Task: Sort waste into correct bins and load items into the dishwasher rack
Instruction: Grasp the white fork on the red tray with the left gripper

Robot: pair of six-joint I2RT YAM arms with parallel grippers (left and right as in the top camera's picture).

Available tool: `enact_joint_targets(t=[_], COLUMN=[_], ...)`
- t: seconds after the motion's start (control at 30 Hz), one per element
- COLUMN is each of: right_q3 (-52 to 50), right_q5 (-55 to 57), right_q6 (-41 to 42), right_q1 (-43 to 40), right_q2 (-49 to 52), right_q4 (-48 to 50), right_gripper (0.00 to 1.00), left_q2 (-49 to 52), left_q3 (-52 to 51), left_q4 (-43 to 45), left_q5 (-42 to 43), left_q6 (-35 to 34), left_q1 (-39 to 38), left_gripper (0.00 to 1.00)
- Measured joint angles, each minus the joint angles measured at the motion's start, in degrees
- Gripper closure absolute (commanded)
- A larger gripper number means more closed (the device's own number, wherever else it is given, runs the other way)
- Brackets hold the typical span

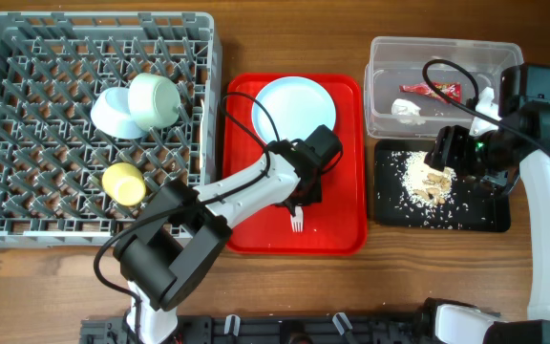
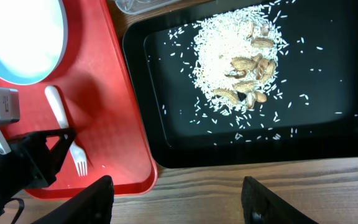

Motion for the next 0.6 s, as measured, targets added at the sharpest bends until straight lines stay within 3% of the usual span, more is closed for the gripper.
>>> enact_joint_targets(t=[0.27,0.5,0.6], right_q3=[0.0,0.0,0.0], right_q5=[0.0,0.0,0.0], right_q6=[0.02,0.02,0.0], right_q1=[0.0,0.0,0.0], right_q2=[0.0,0.0,0.0], right_q4=[0.0,0.02,0.0], right_gripper=[0.34,0.34,0.34], left_q2=[-1.44,-11.47,-17.9], left_q3=[0.07,-0.63,-0.72], left_q4=[-2.01,-5.14,-5.84], left_q5=[-1.01,-3.26,-4.31], left_q6=[0.13,2.12,6.95], left_q1=[0.24,5.07,10.62], left_gripper=[0.96,0.96,0.96])
